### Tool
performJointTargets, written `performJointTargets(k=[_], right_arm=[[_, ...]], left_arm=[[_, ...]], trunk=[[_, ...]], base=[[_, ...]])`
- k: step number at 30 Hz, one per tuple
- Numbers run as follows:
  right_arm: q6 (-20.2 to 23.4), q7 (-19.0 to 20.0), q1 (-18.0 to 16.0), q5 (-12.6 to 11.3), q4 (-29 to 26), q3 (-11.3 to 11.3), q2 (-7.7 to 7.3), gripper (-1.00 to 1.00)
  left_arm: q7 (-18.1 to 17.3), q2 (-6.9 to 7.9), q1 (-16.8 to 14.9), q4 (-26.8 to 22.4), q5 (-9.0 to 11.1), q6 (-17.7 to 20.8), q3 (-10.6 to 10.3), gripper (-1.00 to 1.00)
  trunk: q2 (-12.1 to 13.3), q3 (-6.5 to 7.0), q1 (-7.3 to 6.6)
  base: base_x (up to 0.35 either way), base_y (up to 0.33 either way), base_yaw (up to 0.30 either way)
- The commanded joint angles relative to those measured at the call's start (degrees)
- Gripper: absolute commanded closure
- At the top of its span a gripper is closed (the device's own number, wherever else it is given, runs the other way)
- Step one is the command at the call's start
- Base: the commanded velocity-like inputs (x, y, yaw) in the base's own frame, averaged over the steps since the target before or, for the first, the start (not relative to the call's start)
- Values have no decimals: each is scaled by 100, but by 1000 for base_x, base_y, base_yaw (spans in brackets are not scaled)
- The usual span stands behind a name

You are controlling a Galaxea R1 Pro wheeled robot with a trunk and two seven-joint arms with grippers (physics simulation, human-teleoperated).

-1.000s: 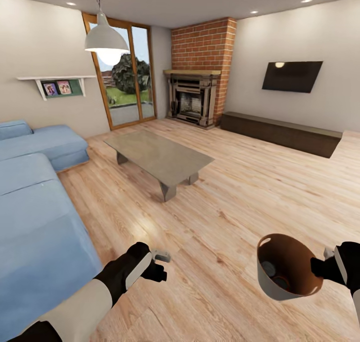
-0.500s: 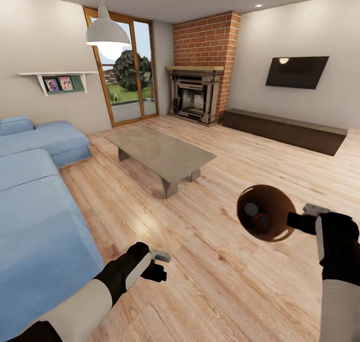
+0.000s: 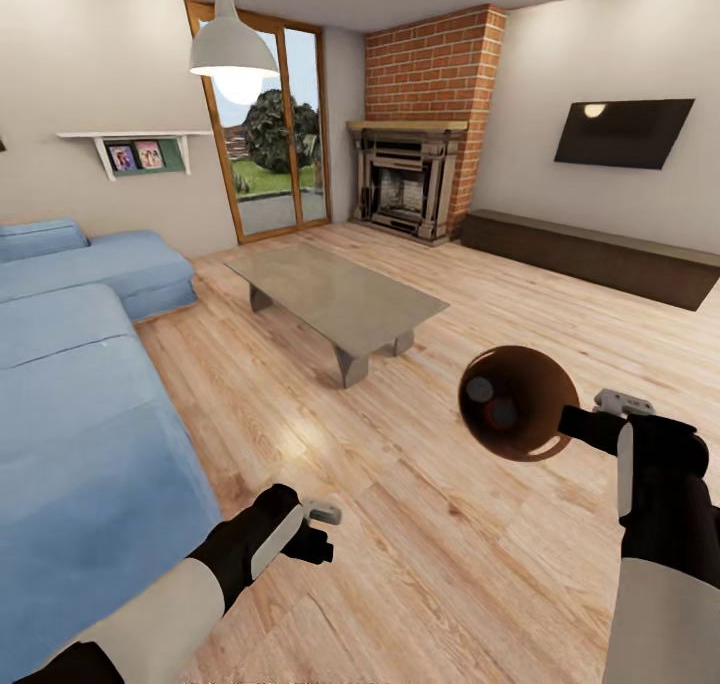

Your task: Put the three can of soda from the living room inside the tash can in the kitchen.

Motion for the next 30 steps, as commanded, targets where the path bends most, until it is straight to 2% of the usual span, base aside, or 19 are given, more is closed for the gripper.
performJointTargets(k=[1, 4, 9, 16, 18, 24, 30], right_arm=[[0, 13, -1, 37, -18, -10, -7, 100], [0, 13, 5, 37, -57, -126, -44, 100], [0, 13, 7, 37, 56, -183, -68, 100], [0, 13, 1, 37, 640, -236, -298, 100], [0, 13, 1, 37, 769, -334, -362, 100], [0, 13, -1, 37, 1073, -499, -432, 100], [0, 13, 0, 37, 1145, -528, -459, 100]], left_arm=[[0, 0, -1, 0, -1, 1, 0, -100], [0, 0, -1, 0, -1, 1, 0, -100], [1, 0, 1, 0, -1, 1, 0, -100], [0, 0, 0, -4, -1, -3, 0, -100], [0, 0, 1, -5, -1, -2, 0, -100], [5, 0, -1, -4, -1, -4, 0, -100], [8, -1, 0, -3, -1, -4, 0, -100]], trunk=[[-42, -26, 22], [-162, -103, 88], [-363, -231, 198], [-644, -411, 352], [-724, -463, 396], [-964, -617, 528], [-1205, -772, 659]], base=[[0, 0, 116], [0, 0, 116], [0, 0, 116], [0, 0, 116], [0, 0, 116], [0, 0, 116], [0, 0, 116]])
